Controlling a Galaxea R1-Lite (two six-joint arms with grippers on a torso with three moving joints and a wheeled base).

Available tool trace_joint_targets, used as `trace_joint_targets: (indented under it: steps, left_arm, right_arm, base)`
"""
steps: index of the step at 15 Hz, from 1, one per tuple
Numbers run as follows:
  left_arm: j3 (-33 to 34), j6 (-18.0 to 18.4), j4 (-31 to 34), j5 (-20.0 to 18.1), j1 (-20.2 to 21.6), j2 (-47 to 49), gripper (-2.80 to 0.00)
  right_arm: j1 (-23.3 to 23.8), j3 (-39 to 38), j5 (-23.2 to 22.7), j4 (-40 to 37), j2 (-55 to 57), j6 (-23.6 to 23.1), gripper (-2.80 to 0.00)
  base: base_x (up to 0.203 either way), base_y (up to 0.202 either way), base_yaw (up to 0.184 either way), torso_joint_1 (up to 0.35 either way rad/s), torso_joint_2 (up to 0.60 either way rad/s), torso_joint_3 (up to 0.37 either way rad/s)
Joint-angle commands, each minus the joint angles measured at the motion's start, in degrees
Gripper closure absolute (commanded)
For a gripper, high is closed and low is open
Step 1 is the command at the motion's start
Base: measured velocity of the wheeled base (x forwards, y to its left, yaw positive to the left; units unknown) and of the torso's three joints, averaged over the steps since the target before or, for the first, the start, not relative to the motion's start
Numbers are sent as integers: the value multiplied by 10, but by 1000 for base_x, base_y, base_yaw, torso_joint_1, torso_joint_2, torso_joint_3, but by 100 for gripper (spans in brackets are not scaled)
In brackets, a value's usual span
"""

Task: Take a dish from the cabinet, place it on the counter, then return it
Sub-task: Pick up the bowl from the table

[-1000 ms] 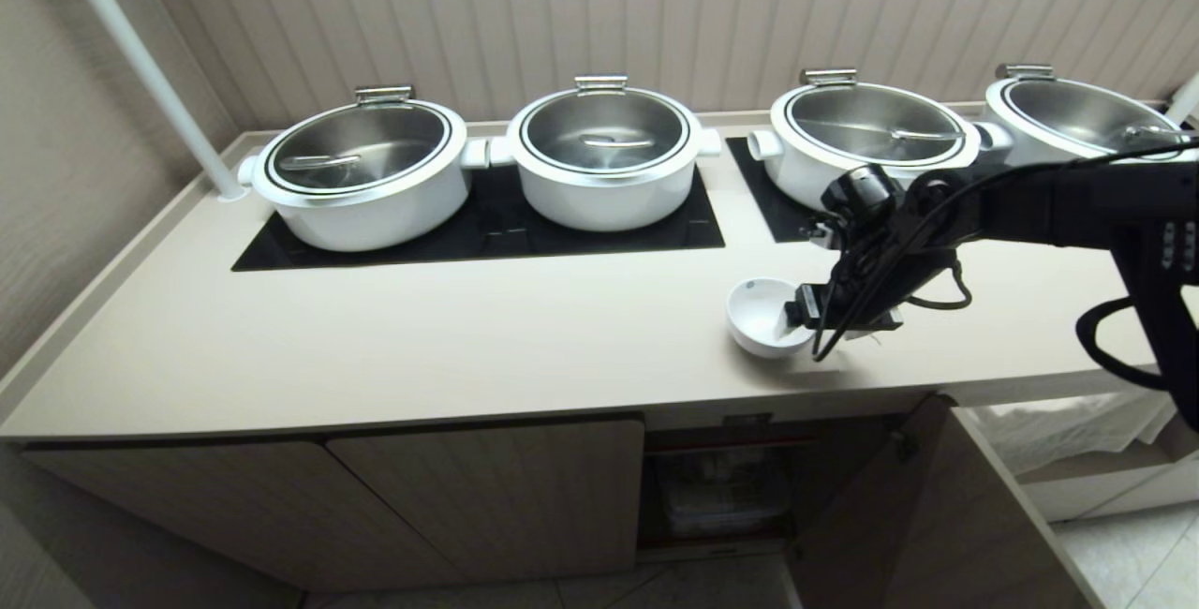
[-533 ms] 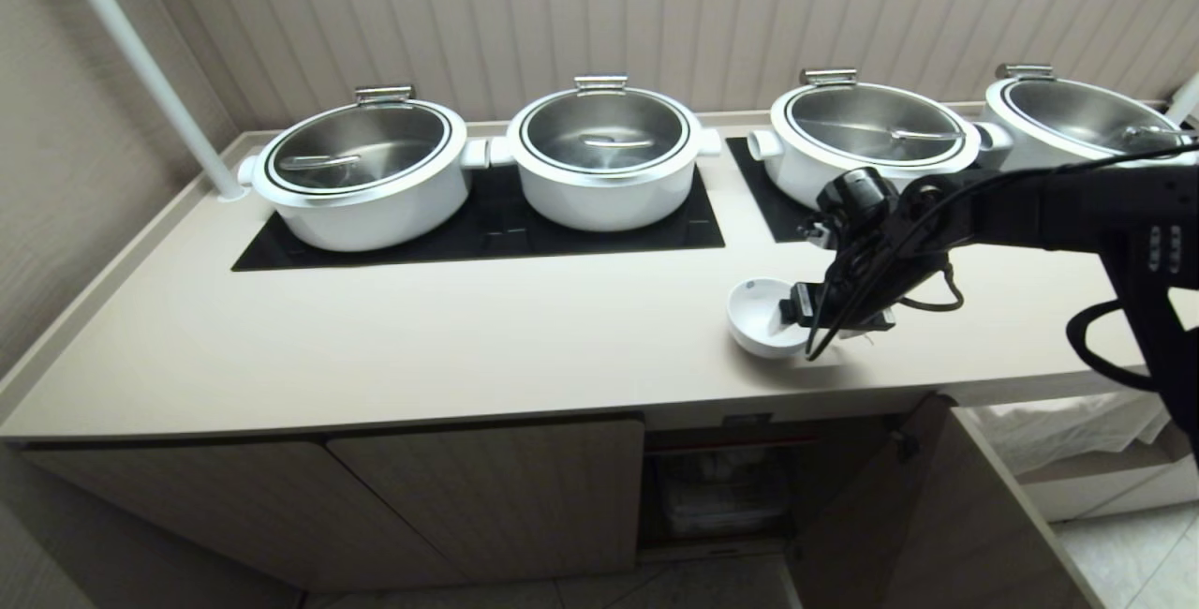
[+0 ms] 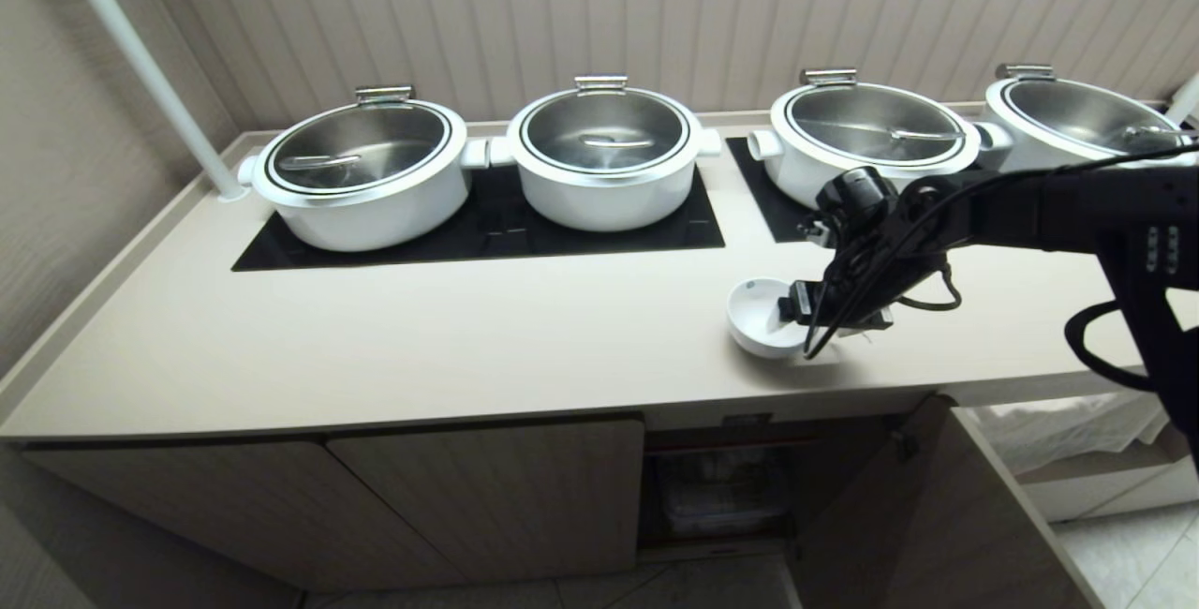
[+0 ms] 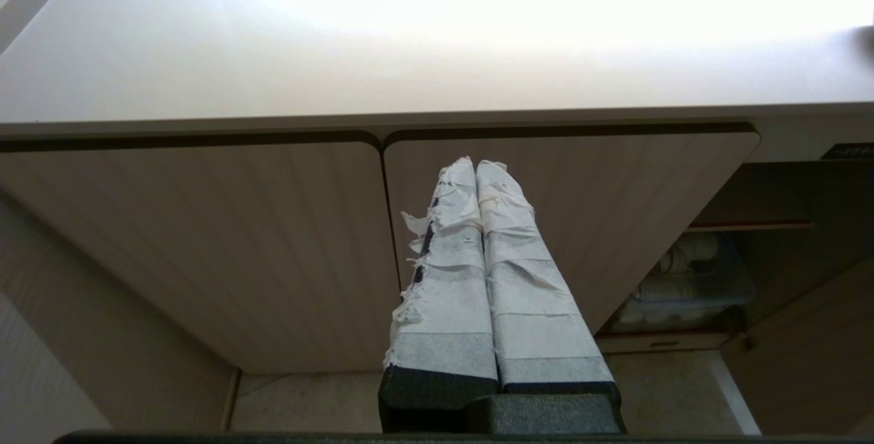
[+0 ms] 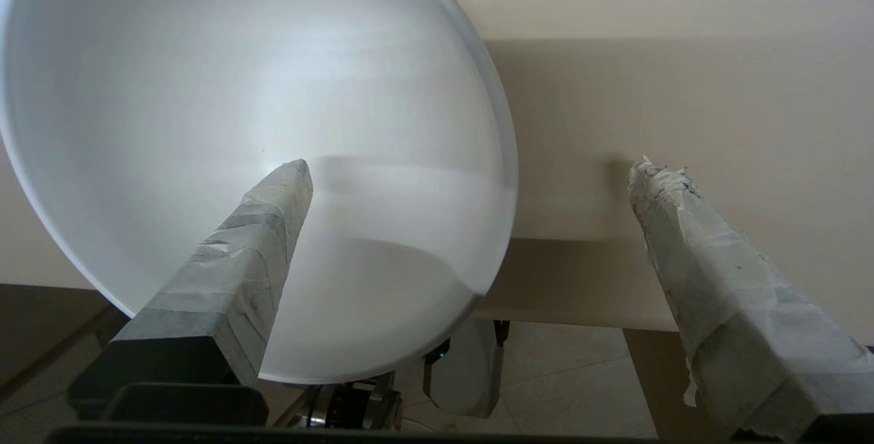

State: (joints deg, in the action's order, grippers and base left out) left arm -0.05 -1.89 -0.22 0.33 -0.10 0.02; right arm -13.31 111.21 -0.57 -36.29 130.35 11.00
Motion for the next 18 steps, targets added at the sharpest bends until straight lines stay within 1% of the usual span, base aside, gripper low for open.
trace_joint_targets:
  steps: [1, 17, 18]
  left_arm:
    - [0, 0, 0, 0, 0, 0, 0]
    - [0, 0, 0, 0, 0, 0, 0]
    - [0, 0, 0, 0, 0, 0, 0]
  right_arm:
    - [0, -1, 0, -2, -1, 1, -280]
    - [-3, -1, 0, -1, 8, 9, -280]
    - [-3, -1, 0, -1, 9, 9, -19]
  base:
    - [0, 0, 0, 0, 0, 0]
    - [0, 0, 0, 0, 0, 0]
    - [0, 0, 0, 0, 0, 0]
